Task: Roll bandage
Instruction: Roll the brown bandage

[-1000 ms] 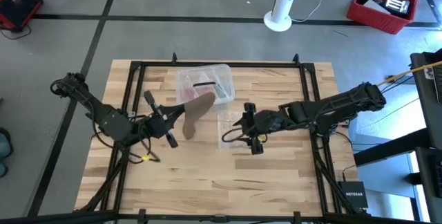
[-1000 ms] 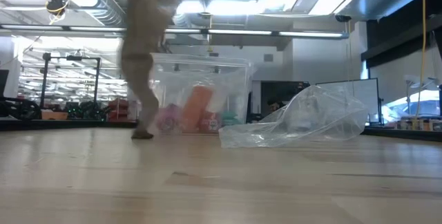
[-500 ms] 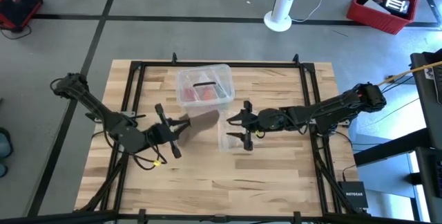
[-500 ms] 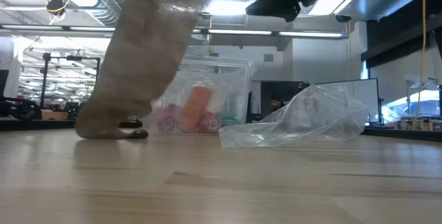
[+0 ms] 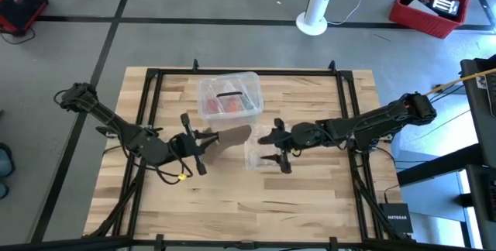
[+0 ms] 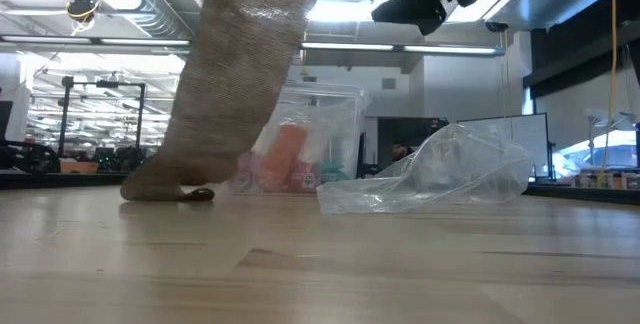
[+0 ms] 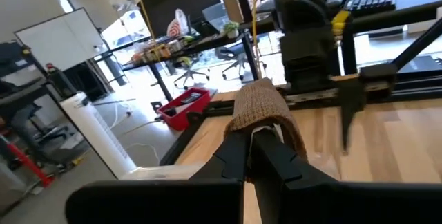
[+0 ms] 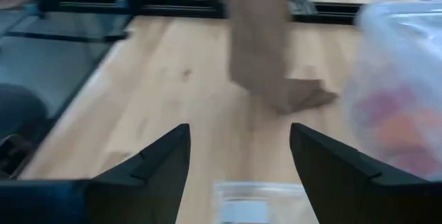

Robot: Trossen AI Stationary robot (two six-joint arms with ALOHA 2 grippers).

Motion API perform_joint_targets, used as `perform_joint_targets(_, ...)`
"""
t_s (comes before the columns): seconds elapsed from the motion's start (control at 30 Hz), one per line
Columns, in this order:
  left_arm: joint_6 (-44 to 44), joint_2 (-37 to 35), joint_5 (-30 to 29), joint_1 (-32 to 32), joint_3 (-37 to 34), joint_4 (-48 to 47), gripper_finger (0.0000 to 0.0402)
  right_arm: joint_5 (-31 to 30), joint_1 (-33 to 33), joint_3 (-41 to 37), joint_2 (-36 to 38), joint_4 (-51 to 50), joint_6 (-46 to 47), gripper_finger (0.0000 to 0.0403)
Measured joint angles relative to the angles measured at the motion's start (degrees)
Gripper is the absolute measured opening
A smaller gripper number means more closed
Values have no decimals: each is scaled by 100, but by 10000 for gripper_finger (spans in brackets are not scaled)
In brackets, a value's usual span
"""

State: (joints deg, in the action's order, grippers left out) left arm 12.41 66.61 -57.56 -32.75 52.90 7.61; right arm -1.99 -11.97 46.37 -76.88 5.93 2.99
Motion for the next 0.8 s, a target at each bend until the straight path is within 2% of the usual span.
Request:
perform_joint_targets(0.1, 194, 0, 4, 68, 0, 92, 0, 201, 0, -690, -18, 1052, -17, 250)
perform_joint_targets(0.2, 231, -1, 79, 178, 0, 153, 0, -189, 47, -1386, -114, 2860, 19, 250)
perform_joint_targets(0.27, 312, 0, 382, 264, -4, 340, 0, -497, 71, -1626, -188, 4070, 45, 250)
perform_joint_targets(0.33, 397, 0, 644, 335, -4, 567, 0, -510, 83, -1687, -344, 4743, -49, 250)
perform_joint_targets(0.5, 711, 0, 1023, 521, -4, 1090, 0, 10, 68, -1319, -820, 4958, -61, 250)
perform_joint_targets(0.63, 862, -2, 1289, 556, -4, 1404, 0, -31, 74, -1039, -1123, 4860, -292, 250)
perform_joint_targets(0.8, 998, -2, 1407, 446, -4, 1723, 0, -299, 70, -774, -1115, 4737, -864, 250)
